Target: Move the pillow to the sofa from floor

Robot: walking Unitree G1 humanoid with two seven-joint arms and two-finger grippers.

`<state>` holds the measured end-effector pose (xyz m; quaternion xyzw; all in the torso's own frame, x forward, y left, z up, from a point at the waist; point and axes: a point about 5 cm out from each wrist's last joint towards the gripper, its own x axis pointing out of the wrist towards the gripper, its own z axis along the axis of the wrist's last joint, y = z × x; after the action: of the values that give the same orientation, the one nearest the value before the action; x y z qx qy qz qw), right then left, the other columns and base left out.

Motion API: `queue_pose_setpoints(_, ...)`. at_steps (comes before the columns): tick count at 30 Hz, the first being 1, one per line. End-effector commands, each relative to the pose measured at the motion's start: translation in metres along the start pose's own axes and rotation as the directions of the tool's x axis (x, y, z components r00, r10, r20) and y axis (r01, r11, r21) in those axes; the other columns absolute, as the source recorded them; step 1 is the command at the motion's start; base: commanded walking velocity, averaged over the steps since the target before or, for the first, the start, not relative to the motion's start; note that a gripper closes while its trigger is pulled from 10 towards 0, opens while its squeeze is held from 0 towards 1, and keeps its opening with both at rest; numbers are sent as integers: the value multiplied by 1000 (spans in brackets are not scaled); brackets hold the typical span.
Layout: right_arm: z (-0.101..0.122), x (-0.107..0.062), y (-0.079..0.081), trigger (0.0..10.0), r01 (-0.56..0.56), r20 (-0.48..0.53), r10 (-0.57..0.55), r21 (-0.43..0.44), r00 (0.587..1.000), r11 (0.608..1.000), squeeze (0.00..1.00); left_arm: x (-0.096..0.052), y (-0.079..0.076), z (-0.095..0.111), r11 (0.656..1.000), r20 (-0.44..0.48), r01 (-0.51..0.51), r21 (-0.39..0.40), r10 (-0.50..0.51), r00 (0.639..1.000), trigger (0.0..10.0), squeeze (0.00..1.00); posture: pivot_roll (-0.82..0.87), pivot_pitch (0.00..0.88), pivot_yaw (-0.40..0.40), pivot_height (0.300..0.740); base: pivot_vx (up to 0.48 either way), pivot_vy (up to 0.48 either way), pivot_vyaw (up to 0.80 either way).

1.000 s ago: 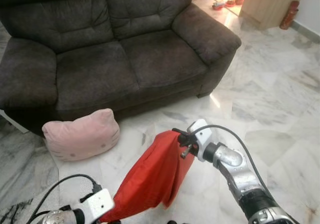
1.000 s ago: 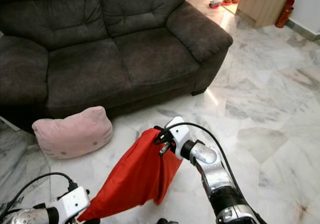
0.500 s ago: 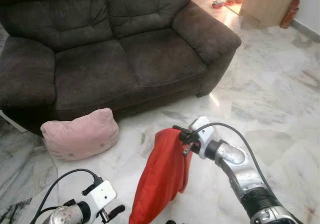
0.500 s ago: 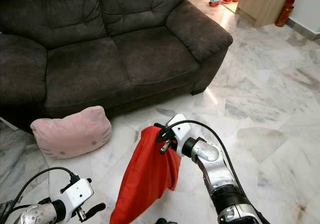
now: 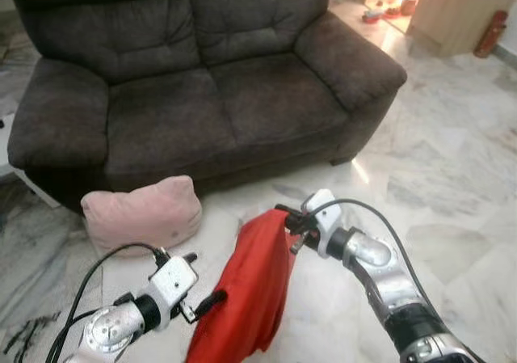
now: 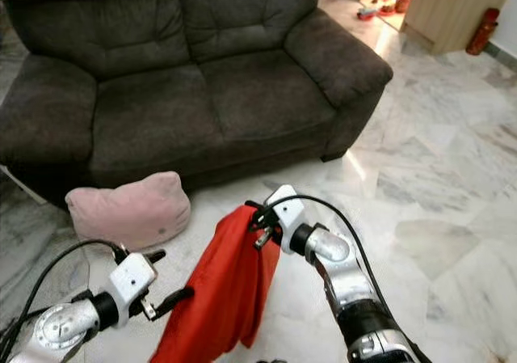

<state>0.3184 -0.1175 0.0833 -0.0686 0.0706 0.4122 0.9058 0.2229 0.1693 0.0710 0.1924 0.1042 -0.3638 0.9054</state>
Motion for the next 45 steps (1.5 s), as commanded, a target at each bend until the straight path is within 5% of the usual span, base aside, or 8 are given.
queue_pose_setpoints(1,26,7,-5,10000,4,94,1,-51,996,999,0,-3,3,8,1000,33,5,-30,-4,999,10000,0,12,105,-21,740,0,0,0)
queue_pose_setpoints(5,25,8,-4,10000,2,93,3,-48,996,999,0,-5,-1,13,997,41,56,-51,-54,998,10000,0,17,105,-20,740,0,0,0)
queue_pose_setpoints(12,26,9,-3,10000,2,97,2,-47,995,999,0,-16,-18,-10,979,-107,197,-59,-203,973,10000,0,17,106,-16,740,0,0,0)
queue_pose_setpoints(18,28,9,-5,10000,4,103,1,-49,995,999,0,-16,-18,-31,987,-186,153,-51,-160,969,10000,0,12,105,-18,740,0,0,0)
queue_pose_setpoints(27,30,11,-5,10000,4,107,1,-41,994,999,0,-8,-26,-37,983,-186,147,-108,-166,968,10000,0,10,106,-23,740,0,0,0)
queue_pose_setpoints(37,29,13,-5,10000,6,98,-3,-36,995,999,0,1,-22,-7,977,-67,179,-115,-188,980,10000,0,14,106,-22,740,0,0,0)
queue_pose_setpoints(45,31,13,-6,10000,16,103,-12,-34,995,999,0,-2,-36,-25,950,-154,265,-163,-290,945,10000,0,13,103,-18,740,0,0,0)
